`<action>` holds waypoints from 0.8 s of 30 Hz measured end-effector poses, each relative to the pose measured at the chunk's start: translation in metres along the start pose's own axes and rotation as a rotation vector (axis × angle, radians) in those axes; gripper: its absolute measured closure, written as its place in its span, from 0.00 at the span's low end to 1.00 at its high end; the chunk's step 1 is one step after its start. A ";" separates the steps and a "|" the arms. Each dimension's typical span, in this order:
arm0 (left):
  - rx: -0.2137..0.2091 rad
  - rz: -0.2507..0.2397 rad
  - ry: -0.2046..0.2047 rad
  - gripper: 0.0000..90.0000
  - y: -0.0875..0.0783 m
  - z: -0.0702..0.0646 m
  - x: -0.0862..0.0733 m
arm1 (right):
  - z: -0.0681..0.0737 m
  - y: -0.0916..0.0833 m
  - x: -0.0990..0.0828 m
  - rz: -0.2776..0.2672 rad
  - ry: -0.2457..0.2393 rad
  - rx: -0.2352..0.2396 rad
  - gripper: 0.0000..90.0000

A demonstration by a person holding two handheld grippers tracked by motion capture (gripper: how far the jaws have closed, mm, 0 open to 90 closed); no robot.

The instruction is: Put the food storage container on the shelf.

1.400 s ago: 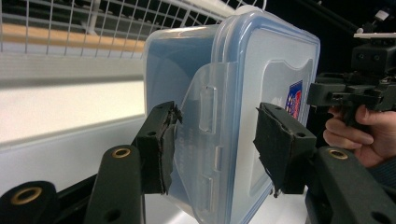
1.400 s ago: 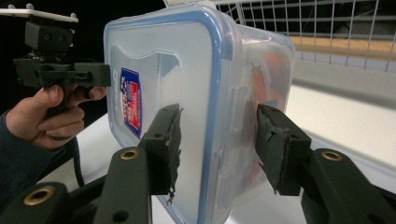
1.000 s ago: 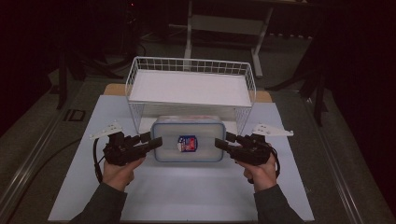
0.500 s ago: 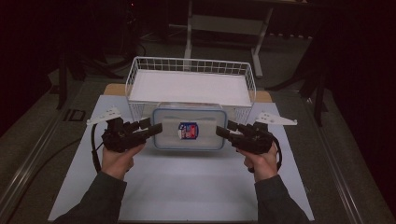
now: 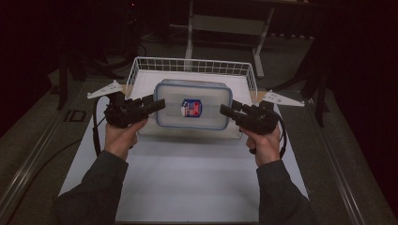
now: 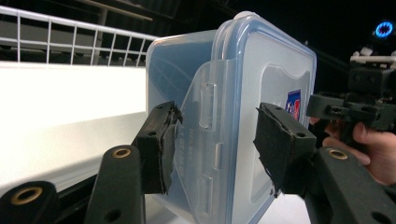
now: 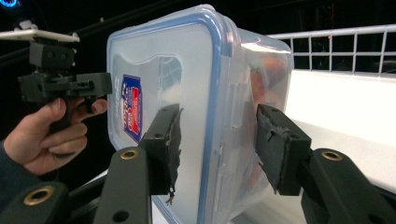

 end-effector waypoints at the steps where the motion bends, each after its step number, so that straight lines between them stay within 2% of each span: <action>1: 0.000 -0.005 -0.004 0.54 0.002 0.002 0.002 | -0.002 0.002 0.003 -0.005 0.001 -0.003 0.57; 9: 0.007 -0.035 -0.005 0.54 0.017 0.015 0.021 | -0.015 0.013 0.019 -0.017 0.014 -0.024 0.57; 11: 0.024 -0.031 -0.003 0.54 0.021 0.020 0.023 | -0.021 0.018 0.020 -0.013 0.028 -0.029 0.57; 13: 0.065 -0.017 0.015 0.54 0.026 0.027 0.024 | -0.026 0.022 0.020 -0.010 0.038 -0.038 0.57; 14: 0.072 -0.011 0.018 0.54 0.028 0.030 0.024 | -0.028 0.025 0.019 -0.007 0.035 -0.048 0.57; 16: 0.072 -0.016 -0.002 0.54 0.030 0.035 0.024 | -0.033 0.030 0.017 0.008 0.040 -0.060 0.57; 19: 0.079 -0.024 -0.013 0.54 0.033 0.038 0.026 | -0.037 0.034 0.019 -0.004 0.059 -0.057 0.57; 24: 0.094 -0.041 -0.056 0.54 0.036 0.044 0.028 | -0.044 0.041 0.023 -0.010 0.098 -0.060 0.56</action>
Point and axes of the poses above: each handheld gripper's, and its own axes: y roughly forward along the jaws, x roughly out of its top, z roughly to its left, the point moved 9 cm from there along y, roughly forward along the jaws, and after that the axes turned 3 degrees about -z, right-handed, at the moved point
